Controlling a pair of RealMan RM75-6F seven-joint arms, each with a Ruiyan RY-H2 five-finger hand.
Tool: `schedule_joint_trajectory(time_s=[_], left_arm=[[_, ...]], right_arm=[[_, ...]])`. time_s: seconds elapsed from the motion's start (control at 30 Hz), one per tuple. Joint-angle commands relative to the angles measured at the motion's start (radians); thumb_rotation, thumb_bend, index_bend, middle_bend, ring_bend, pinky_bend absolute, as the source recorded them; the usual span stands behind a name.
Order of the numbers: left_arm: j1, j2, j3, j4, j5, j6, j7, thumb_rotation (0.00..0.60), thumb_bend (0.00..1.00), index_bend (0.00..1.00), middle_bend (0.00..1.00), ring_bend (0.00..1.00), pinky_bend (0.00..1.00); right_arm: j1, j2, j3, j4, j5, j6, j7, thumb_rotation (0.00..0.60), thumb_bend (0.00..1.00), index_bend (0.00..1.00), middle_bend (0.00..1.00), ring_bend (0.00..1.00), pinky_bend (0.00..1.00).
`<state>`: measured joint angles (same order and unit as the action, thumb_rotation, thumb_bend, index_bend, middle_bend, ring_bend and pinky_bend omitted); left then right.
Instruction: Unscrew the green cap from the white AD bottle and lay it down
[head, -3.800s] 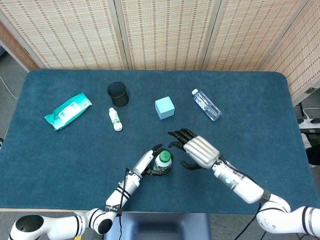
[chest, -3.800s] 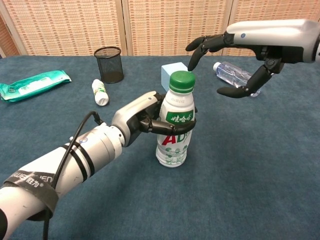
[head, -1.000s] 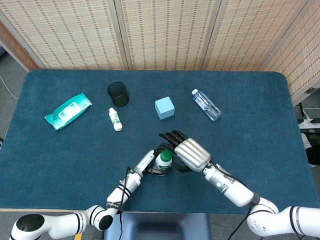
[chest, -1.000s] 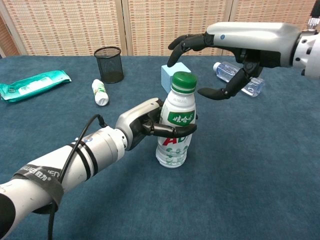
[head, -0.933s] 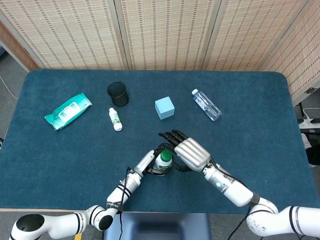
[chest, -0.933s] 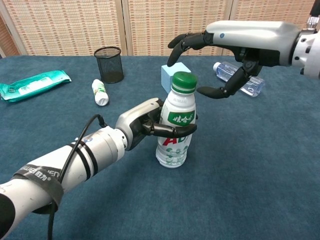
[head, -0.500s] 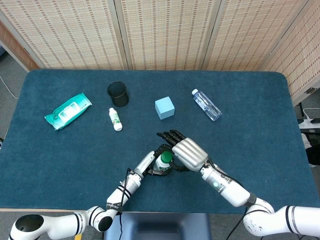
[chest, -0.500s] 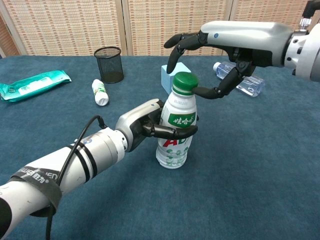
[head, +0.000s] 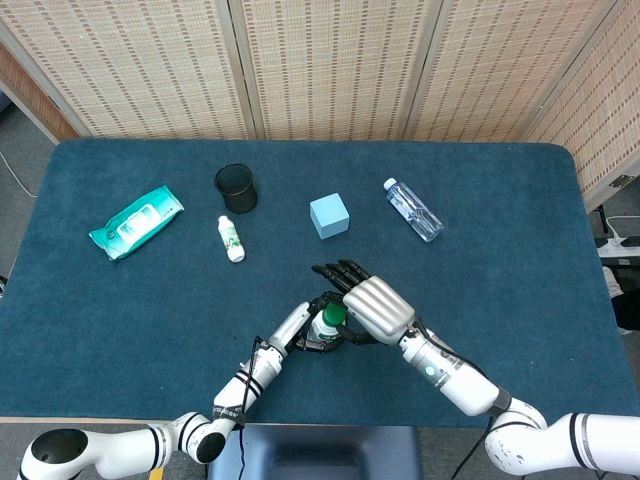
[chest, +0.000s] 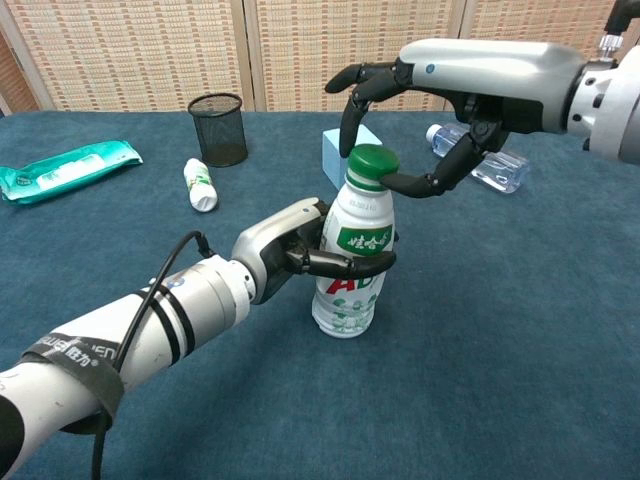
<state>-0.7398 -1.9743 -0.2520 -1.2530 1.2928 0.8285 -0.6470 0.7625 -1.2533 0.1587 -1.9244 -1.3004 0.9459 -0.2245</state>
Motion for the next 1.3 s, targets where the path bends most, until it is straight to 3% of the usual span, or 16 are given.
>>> schedule_joint_trajectory(time_s=[0.03,0.5,0.9,1.0,1.13,1.2,1.27,1.3], left_arm=[[0.0,0.0,0.001,0.0,0.001,0.0,-0.002,0.6,0.95,0.64,0.82,0.42,0.09],[0.011,0.019,0.003,0.004,0.014,0.016,-0.024,0.6,0.95,0.64,0.82,0.42,0.09],[0.034,0.021,0.011,0.018,0.049,0.068,-0.095,0.6,0.88,0.63,0.76,0.36,0.04],[0.037,0.027,0.019,0.01,0.062,0.079,-0.095,0.6,0.82,0.59,0.65,0.29,0.03],[0.04,0.034,0.033,0.009,0.088,0.097,-0.104,0.6,0.74,0.38,0.48,0.19,0.02],[0.04,0.036,0.036,0.008,0.094,0.101,-0.114,0.6,0.72,0.29,0.35,0.14,0.02],[0.036,0.039,0.041,0.01,0.108,0.1,-0.137,0.6,0.69,0.16,0.13,0.09,0.02],[0.034,0.042,0.043,0.011,0.112,0.098,-0.15,0.6,0.68,0.11,0.08,0.08,0.02]], right_arm=[[-0.001,-0.002,0.001,0.0,0.0,0.004,0.001,0.6,0.35,0.48,0.03,0.0,0.0],[-0.032,0.037,0.016,0.004,-0.034,0.066,0.038,0.6,0.35,0.52,0.05,0.0,0.0],[-0.102,0.064,-0.089,0.115,-0.06,0.046,0.067,0.6,0.35,0.51,0.05,0.0,0.0],[-0.113,0.05,-0.114,0.157,-0.073,0.034,0.073,0.6,0.35,0.49,0.05,0.0,0.0],[-0.124,0.032,-0.141,0.204,-0.084,0.016,0.072,0.6,0.35,0.45,0.05,0.0,0.0],[-0.127,0.026,-0.152,0.219,-0.087,0.005,0.065,0.6,0.35,0.42,0.05,0.0,0.0],[-0.13,0.018,-0.161,0.231,-0.086,-0.005,0.058,0.6,0.35,0.39,0.05,0.0,0.0],[-0.131,0.015,-0.163,0.235,-0.084,-0.008,0.058,0.6,0.35,0.38,0.05,0.0,0.0]])
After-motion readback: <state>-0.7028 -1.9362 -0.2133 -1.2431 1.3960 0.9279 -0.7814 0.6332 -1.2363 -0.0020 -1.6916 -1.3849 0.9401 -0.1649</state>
